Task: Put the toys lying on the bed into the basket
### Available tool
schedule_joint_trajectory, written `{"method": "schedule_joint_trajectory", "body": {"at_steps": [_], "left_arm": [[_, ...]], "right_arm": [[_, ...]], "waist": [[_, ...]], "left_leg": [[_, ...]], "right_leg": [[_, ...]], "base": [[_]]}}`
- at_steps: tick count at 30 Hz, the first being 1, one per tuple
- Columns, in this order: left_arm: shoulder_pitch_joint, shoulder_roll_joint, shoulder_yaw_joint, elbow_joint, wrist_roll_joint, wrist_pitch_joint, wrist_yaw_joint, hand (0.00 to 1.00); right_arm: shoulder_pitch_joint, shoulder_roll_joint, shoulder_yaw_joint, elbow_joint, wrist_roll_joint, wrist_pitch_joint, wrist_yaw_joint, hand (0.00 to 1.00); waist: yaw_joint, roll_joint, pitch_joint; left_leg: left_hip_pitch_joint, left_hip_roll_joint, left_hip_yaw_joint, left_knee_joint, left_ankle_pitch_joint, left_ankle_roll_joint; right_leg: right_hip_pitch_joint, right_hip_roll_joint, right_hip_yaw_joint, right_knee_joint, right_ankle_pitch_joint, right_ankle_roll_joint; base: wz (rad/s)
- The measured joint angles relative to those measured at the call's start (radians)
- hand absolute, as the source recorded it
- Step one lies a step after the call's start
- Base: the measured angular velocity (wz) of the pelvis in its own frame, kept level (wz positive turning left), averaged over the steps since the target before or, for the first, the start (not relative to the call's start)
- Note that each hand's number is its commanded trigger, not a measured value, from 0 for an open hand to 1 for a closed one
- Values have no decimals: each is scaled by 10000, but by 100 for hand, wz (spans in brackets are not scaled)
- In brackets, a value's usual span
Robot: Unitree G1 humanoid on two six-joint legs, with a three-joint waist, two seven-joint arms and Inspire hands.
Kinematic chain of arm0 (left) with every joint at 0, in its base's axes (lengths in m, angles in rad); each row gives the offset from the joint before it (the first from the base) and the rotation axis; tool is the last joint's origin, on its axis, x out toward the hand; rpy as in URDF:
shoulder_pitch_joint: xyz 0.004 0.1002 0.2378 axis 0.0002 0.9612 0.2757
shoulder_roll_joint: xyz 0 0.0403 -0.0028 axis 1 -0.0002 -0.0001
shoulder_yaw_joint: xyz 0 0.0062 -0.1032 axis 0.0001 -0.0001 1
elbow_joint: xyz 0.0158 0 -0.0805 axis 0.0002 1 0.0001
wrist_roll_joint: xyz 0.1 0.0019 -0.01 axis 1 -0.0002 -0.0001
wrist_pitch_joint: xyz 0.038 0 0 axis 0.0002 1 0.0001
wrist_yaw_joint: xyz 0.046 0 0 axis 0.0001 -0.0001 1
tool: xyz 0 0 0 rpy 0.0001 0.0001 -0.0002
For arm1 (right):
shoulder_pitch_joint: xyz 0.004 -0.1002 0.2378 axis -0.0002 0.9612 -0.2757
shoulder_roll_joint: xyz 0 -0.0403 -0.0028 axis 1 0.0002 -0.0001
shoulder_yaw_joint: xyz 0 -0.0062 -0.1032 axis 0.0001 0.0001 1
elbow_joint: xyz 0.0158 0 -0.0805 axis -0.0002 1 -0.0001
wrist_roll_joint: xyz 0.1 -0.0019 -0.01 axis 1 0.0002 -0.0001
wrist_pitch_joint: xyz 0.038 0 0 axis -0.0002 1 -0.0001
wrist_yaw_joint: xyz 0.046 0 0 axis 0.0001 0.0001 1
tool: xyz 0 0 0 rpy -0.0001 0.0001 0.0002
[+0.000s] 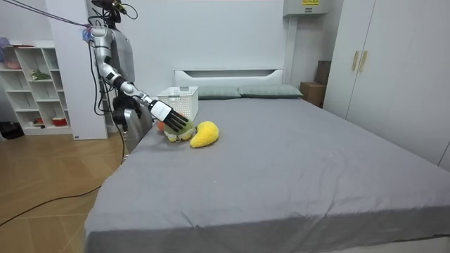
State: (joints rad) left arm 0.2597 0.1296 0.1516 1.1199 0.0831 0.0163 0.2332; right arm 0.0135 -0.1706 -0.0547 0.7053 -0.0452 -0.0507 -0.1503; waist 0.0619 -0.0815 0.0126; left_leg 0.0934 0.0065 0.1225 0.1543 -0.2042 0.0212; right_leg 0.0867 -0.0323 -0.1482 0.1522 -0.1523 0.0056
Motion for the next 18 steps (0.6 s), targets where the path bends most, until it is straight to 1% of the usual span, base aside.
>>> {"method": "schedule_joint_trajectory", "body": {"at_steps": [4, 6, 8, 10, 12, 14, 17, 18], "left_arm": [[2, 3, 4, 23, 406, 8, 2, 0], [-62, 1, 3, 15, 695, 36, 2, 0], [-90, -3, 3, 10, 877, 97, 1, 0], [-90, -3, -2, 9, 1013, 200, -3, 0], [-86, -3, 0, 10, 1085, 298, -29, 0], [-54, -11, 8, 8, 1095, 321, -40, 0], [-36, -43, 5, 1, 1289, 462, -85, 0], [-24, -42, 4, 2, 1287, 468, -89, 0]], "right_arm": [[-113, -8, 100, -2, -75, -24, -18, 0], [-116, -14, 372, -3, -114, -28, -4, 0], [-123, -1, 602, -3, -481, -27, 12, 0], [-142, 3, 782, -3, -720, -27, 23, 0], [-146, 12, 821, -3, -872, -26, 25, 0], [-146, 17, 816, -3, -922, -20, 25, 0], [-146, 17, 816, -3, -1234, -19, 51, 0], [-146, 5, 815, 3, -1208, -19, 123, 0]], "waist": [[83, -26, -25], [197, -39, -33], [257, -61, -54], [280, -52, -62], [273, -44, -76], [284, -21, -84], [282, 47, -134], [278, 68, -136]], "left_leg": [[-24, 2, -7, 64, 1, 0], [-33, 9, -7, 63, 0, -1], [-43, 12, -7, 62, 0, -1], [-47, 11, -26, 68, -1, -1], [-92, -1, -136, 91, -1, -1], [-126, 2, -180, 100, -1, -1], [-142, 9, -213, 120, -1, -2], [-142, 7, -248, 138, -1, -2]], "right_leg": [[-8, 6, -13, -17, 0, 0], [-10, 10, -26, -23, 0, 0], [-7, 9, -40, -23, 1, -1], [5, 5, -72, -18, 3, -3], [19, -7, -168, -12, 5, -5], [21, -7, -199, -6, 10, -14], [33, -6, -238, 3, 15, -23], [58, -8, -273, 1, 16, -24]], "base": [[1], [0], [0], [5], [12], [8], [4], [6]]}}
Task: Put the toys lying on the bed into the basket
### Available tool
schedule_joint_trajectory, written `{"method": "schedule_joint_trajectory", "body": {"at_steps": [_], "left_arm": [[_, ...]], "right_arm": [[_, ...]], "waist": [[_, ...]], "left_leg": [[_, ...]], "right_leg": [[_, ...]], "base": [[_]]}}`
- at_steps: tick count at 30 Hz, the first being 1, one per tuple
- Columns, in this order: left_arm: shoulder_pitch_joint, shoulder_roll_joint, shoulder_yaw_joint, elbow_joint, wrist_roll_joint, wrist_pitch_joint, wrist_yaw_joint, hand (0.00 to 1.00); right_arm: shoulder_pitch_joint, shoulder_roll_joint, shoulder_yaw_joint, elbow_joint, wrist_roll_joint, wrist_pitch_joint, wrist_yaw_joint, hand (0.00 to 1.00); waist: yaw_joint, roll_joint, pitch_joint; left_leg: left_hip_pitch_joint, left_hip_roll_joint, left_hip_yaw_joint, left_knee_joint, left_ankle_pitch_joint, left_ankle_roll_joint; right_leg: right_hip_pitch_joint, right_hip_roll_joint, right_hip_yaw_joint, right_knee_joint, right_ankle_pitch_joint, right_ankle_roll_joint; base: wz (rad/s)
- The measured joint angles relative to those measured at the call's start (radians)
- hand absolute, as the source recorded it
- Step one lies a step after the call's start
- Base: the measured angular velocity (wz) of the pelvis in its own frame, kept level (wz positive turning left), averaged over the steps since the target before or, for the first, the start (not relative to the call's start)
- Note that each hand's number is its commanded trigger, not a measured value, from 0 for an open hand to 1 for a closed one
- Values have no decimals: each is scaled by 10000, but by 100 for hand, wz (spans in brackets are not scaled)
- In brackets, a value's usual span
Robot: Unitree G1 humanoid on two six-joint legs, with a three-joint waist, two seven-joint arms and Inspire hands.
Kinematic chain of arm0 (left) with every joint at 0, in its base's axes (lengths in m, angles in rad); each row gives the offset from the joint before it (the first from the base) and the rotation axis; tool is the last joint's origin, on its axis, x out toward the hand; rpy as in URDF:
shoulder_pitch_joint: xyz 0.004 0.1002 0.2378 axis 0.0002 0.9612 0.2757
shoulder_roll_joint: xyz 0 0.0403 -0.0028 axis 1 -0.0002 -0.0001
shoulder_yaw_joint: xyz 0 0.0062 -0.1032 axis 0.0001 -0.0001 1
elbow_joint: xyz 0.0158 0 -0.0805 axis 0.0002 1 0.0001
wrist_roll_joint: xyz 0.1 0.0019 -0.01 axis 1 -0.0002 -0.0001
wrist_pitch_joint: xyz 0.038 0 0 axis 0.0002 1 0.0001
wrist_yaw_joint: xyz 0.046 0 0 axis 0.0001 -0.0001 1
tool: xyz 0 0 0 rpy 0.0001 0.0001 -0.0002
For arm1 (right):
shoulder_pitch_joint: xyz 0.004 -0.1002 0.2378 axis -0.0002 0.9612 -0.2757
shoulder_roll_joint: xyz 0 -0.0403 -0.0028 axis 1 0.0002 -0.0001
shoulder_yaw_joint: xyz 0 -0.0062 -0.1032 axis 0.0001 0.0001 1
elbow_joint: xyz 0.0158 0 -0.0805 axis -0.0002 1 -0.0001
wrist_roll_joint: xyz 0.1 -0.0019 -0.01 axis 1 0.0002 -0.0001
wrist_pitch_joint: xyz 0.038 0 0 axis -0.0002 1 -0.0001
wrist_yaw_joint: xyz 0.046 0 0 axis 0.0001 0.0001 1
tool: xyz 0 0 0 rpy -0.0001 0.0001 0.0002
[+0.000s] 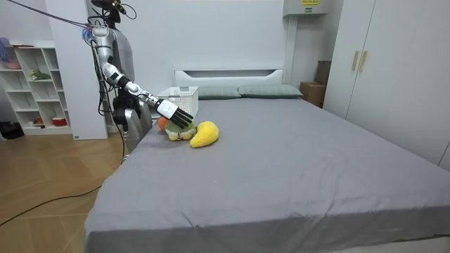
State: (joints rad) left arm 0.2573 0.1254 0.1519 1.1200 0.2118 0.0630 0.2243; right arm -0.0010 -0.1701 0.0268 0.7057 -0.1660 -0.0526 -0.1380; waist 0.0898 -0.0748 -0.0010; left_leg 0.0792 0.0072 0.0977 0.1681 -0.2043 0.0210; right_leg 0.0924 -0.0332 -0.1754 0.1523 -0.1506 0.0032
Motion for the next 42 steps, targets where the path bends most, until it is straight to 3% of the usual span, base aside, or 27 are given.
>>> {"method": "schedule_joint_trajectory", "body": {"at_steps": [3, 4, 5, 7, 19, 32, 42], "left_arm": [[3, 0, 1, 0, 5, 1, -1, 0], [-4, 0, -5, 0, 4, 1, -1, 0], [-10, -2, -8, 0, 1, 1, -2, 0], [-65, -6, -17, -3, -4, 1, -2, 0], [-288, -10, -181, -11, -8, 39, -23, 0], [-381, -9, -155, -29, -12, 36, -198, 0], [-415, 23, -83, -36, 8, 14, -36, 0]], "right_arm": [[0, 4, 1, 19, -1, 6, 104, 0], [0, 3, 3, 24, 0, 6, 104, 21], [-3, 3, 7, 100, 6, -9, 105, 64], [-4, 3, 14, 328, 3, -13, 125, 100], [-199, -299, 152, 844, 118, 148, 431, 100], [-339, -287, 247, 1111, 48, 239, 1004, 100], [-339, -280, 252, 1161, 67, 240, 1056, 100]], "waist": [[0, 2, 3], [6, 6, 6], [1, 7, 7], [-9, 4, 12], [6, -133, 86], [-10, -161, 73], [33, -269, -3]], "left_leg": [[3, -9, -76, 24, 2, -2], [3, -11, -88, 30, 2, -2], [3, -20, -135, 45, 1, -2], [3, -25, -176, 59, 1, -1], [-14, -28, -185, 66, 2, -4], [-17, -29, -251, 27, 0, -5], [-2, -29, -240, 38, 1, -5]], "right_leg": [[51, -7, -67, -12, 0, 0], [61, -8, -81, -15, 0, 0], [91, -17, -137, -21, 0, 1], [114, -22, -172, -28, -1, 2], [197, 6, -147, -176, -4, 1], [190, 1, -204, -161, -1, -4], [187, 2, -173, -164, 0, -4]], "base": [[8], [7], [9], [7], [0], [0], [0]]}}
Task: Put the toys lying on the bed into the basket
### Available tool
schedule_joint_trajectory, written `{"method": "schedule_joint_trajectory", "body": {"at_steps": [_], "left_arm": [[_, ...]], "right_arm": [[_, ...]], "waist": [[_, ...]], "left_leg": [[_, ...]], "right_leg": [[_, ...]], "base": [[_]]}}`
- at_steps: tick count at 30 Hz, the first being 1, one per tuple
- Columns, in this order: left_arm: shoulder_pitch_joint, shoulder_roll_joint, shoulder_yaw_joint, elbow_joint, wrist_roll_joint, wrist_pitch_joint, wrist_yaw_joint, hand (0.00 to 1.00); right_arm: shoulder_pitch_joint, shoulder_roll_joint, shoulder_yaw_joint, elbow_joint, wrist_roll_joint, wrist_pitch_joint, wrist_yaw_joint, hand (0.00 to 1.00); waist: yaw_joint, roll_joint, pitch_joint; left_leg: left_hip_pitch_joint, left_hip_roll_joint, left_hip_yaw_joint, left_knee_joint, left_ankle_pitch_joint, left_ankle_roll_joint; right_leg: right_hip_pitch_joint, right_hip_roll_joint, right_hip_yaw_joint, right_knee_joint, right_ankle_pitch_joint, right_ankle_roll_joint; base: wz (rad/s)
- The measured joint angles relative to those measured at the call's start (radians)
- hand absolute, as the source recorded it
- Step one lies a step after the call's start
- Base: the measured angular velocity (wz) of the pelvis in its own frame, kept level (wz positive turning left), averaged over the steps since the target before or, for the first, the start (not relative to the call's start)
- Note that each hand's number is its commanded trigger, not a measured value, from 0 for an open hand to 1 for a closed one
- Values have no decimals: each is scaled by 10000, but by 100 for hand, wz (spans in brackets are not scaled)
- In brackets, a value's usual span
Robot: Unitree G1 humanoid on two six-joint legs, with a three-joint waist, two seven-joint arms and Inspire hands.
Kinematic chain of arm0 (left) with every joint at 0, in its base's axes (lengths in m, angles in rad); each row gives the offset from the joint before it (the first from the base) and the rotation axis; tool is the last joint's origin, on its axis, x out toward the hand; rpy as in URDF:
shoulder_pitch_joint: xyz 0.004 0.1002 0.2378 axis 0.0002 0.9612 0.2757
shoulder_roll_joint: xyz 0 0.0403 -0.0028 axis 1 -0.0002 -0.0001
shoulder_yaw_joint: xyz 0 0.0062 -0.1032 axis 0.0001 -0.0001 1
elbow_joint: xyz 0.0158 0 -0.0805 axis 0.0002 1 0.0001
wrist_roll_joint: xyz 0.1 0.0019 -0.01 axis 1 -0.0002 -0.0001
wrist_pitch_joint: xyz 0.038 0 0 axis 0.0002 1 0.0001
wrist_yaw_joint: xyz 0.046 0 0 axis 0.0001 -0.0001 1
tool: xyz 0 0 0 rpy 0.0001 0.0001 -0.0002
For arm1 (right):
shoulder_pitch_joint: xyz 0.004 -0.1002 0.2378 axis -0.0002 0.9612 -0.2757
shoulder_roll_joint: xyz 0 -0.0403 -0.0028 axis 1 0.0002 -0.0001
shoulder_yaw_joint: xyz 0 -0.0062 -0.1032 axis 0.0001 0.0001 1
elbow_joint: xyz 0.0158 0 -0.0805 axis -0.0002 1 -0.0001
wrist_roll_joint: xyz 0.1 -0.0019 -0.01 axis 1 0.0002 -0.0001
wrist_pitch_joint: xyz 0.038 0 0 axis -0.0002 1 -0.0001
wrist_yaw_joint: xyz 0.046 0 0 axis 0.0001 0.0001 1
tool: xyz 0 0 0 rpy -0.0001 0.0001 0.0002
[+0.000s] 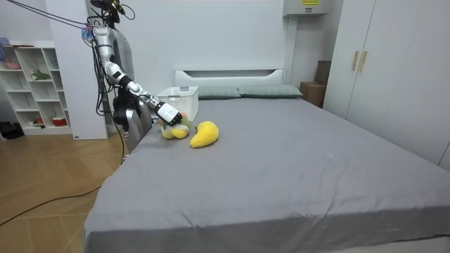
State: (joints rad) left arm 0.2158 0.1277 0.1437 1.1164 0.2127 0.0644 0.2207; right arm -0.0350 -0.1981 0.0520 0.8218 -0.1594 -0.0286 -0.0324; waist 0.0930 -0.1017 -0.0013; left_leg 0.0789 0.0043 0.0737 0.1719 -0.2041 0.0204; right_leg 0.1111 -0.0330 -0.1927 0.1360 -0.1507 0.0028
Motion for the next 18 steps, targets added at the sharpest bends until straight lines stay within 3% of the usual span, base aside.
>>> {"method": "schedule_joint_trajectory", "body": {"at_steps": [7, 18], "left_arm": [[-53, 25, 171, 22, -29, -74, 60, 0], [236, 49, 204, -160, -21, -40, -181, 0]], "right_arm": [[5, -14, -204, -709, -140, 27, 63, 100], [12, -53, -839, -3619, -74, 75, 221, 100]], "waist": [[-99, 31, 5], [-360, 29, -3]], "left_leg": [[-1, -3, 18, -22, 0, 1], [-45, -1, 61, 25, 3, 1]], "right_leg": [[-16, -3, 18, 15, 0, 0], [-88, -6, 14, 26, 0, 1]], "base": [[0], [0]]}}
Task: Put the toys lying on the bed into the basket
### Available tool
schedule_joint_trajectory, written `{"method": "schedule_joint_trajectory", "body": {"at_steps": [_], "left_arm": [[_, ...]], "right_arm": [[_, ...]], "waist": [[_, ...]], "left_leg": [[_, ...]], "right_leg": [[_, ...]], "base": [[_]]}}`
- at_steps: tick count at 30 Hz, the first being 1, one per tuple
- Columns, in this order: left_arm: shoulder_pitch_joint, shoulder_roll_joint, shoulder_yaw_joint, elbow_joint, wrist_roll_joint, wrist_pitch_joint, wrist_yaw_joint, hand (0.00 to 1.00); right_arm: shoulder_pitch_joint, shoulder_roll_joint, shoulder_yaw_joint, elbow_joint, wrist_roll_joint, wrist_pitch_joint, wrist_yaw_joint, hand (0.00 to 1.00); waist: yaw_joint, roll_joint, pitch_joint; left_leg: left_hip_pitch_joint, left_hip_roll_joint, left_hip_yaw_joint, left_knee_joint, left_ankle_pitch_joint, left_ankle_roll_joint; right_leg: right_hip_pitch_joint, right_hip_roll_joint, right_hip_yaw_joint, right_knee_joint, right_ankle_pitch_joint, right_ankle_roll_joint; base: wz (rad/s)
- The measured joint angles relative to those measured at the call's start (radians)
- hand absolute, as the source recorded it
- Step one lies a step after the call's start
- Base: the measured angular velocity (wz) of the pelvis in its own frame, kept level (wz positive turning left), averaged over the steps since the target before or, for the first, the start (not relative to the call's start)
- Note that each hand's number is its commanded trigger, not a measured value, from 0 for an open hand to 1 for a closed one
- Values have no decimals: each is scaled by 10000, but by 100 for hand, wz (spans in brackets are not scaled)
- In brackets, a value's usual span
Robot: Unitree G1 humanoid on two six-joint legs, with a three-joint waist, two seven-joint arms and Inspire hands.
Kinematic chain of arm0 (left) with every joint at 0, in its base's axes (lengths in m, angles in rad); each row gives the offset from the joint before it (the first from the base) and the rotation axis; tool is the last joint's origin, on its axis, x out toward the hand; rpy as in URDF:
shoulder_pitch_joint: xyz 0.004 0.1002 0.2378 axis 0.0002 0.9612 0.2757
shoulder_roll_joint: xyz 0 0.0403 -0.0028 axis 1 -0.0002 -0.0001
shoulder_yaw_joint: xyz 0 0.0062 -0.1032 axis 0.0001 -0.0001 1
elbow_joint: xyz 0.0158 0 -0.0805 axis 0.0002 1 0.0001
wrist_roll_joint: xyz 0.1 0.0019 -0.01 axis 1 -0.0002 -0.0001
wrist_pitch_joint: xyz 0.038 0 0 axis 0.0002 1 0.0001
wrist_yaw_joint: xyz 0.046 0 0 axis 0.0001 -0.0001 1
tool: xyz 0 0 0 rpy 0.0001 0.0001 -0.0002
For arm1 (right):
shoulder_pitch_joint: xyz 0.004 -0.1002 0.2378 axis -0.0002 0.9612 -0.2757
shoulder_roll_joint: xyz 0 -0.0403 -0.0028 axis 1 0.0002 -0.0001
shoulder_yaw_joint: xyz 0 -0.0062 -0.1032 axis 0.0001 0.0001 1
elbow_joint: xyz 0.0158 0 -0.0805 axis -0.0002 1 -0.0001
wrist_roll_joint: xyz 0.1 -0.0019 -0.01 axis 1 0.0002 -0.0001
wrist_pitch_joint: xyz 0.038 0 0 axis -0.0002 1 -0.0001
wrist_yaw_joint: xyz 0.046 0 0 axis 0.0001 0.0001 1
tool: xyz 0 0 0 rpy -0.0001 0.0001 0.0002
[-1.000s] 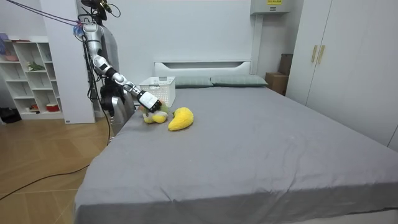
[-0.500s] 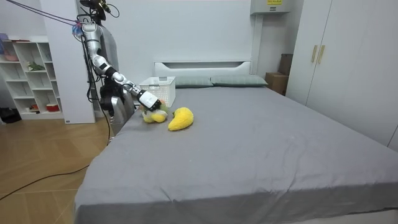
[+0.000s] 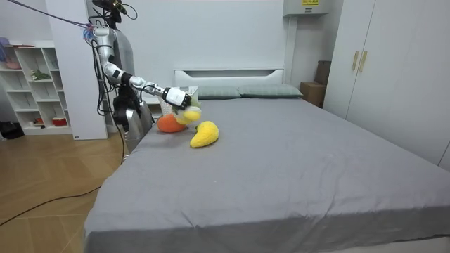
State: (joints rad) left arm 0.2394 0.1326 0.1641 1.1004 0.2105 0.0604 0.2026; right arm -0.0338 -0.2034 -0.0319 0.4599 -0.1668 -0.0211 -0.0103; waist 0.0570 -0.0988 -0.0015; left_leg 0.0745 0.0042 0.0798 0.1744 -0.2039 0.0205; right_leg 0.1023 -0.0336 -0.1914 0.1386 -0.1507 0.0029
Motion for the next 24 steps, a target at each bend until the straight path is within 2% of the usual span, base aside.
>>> {"method": "schedule_joint_trajectory", "body": {"at_steps": [8, 11, 19, 24], "left_arm": [[-68, -16, 12, 5, -5, 1, -197, 0], [-21, -58, 251, 24, 7, 25, -266, 0], [-146, -49, 294, 4, -5, 44, -374, 0], [-217, -43, 199, -18, -10, 56, -373, 0]], "right_arm": [[1, -137, 3, -924, -67, 25, 230, 100], [0, -195, -10, -1330, -217, 234, 238, 100], [-8, -548, -45, -2416, -386, 340, 246, 100], [-8, -548, 46, -3090, -261, 468, 387, 100]], "waist": [[47, -12, -6], [62, -16, -11], [53, -16, -14], [278, -4, -16]], "left_leg": [[47, 3, 44, -72, 0, 1], [48, 9, 100, -61, 2, 3], [16, 10, 134, -72, 3, 4], [51, 23, 201, -71, 2, 5]], "right_leg": [[-27, -5, 47, 72, 0, 0], [-86, -1, 133, 119, 0, 0], [-142, 2, 167, 145, 0, 0], [-159, 9, 240, 150, 1, 0]], "base": [[-1], [-6], [0], [-4]]}}
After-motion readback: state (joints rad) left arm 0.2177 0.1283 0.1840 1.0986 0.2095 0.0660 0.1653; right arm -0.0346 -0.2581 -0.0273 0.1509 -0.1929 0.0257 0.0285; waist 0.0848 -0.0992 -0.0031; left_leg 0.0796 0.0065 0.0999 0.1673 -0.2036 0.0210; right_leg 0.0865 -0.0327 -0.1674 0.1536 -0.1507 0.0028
